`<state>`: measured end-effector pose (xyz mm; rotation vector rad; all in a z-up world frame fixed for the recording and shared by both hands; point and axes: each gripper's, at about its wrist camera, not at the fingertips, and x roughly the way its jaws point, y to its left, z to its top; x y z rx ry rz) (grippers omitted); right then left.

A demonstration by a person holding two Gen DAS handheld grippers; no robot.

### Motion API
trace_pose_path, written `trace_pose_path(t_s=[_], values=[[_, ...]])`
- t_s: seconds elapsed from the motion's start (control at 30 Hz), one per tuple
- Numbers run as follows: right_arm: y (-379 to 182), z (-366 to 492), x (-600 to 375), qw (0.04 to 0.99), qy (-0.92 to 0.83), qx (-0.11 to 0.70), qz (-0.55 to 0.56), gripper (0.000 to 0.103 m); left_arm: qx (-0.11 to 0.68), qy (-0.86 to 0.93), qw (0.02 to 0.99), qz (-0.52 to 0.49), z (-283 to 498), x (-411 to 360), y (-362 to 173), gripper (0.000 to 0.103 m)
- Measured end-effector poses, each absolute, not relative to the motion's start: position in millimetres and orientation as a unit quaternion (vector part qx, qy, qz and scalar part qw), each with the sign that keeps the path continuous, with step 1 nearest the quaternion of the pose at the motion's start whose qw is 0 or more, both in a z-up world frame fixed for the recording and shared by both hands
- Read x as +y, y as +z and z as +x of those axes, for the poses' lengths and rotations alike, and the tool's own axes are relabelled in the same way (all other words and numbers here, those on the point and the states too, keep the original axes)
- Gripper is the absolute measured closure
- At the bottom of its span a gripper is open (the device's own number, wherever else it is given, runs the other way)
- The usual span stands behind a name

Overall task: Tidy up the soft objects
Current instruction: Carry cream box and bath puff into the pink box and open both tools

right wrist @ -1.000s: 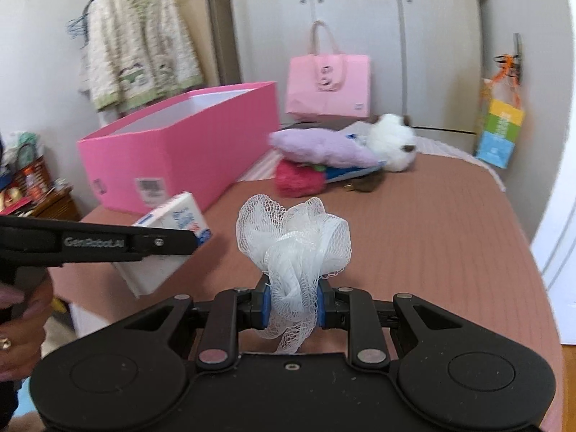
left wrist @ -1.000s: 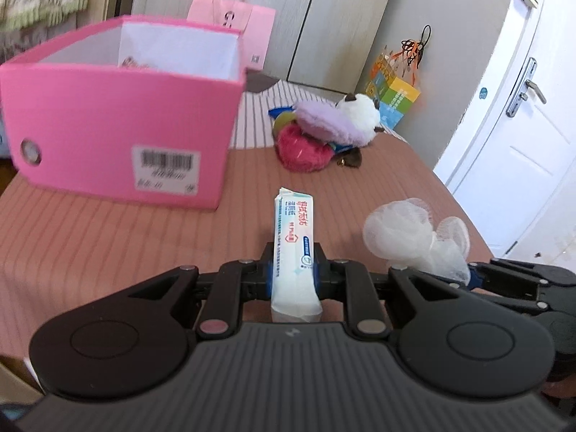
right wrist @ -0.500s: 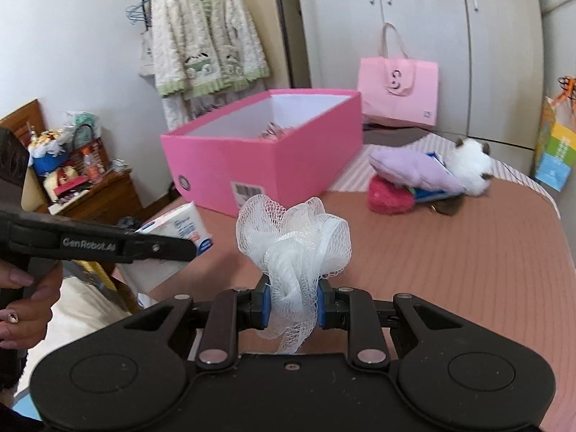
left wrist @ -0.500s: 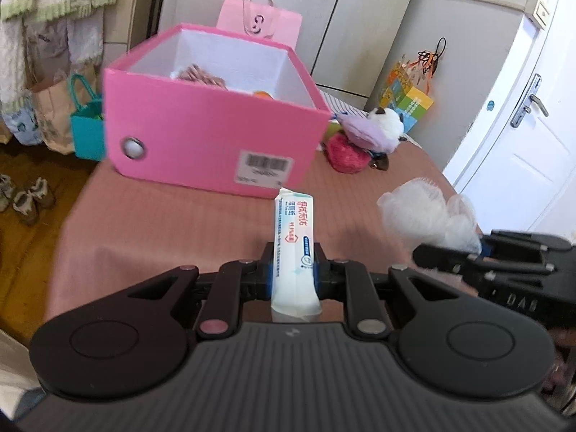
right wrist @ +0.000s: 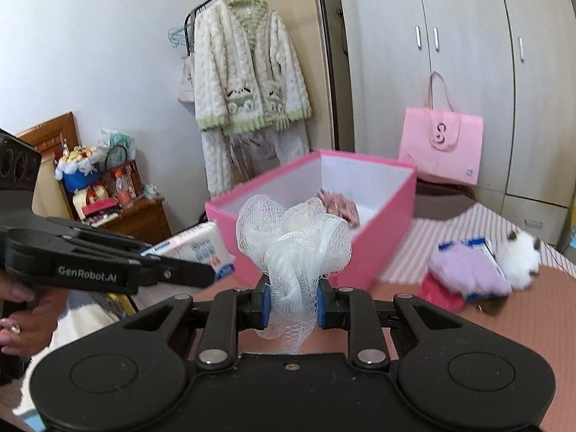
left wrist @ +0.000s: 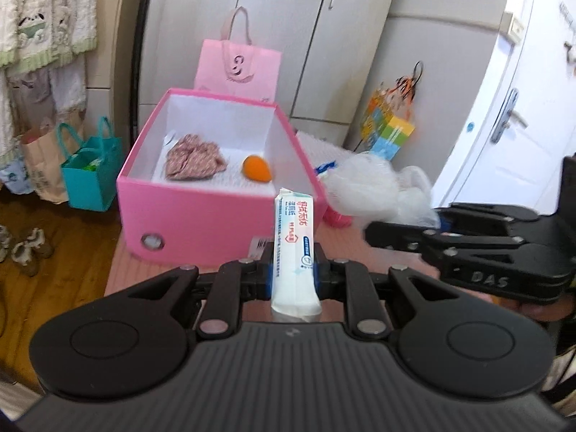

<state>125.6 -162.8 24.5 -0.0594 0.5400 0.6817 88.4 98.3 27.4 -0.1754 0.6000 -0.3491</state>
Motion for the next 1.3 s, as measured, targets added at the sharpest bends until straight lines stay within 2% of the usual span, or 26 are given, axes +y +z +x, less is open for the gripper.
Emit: trace_pose_path(t_s=[0.37,0.7,1.17,1.27,1.3], values=[[34,196,-130,0.909,0.332,0.249,-0.045,0.076,0.260,-0.170,0.947,-0.086,164,106,47,0.086],[17,297,-106,0.908,0.303,0.279,-0.069,0.075,0.300,-0.155,0.939,-0.059,264,107,38,0.086],[-15,356,-83,0.885,0.292,0.346,-0.109,0.074,0.390,-0.140,0.909,-0.033,336,96,15,0.086],[-13,360,-78,0.885,0.287,0.342,-0.135,0.069,0.391,-0.132,0.910,-0.040,339,98,13,0.084],[-13,361,-76,0.884,0.288,0.340,-0.143,0.067,0.388,-0.127,0.912,-0.045,339,99,13,0.077]])
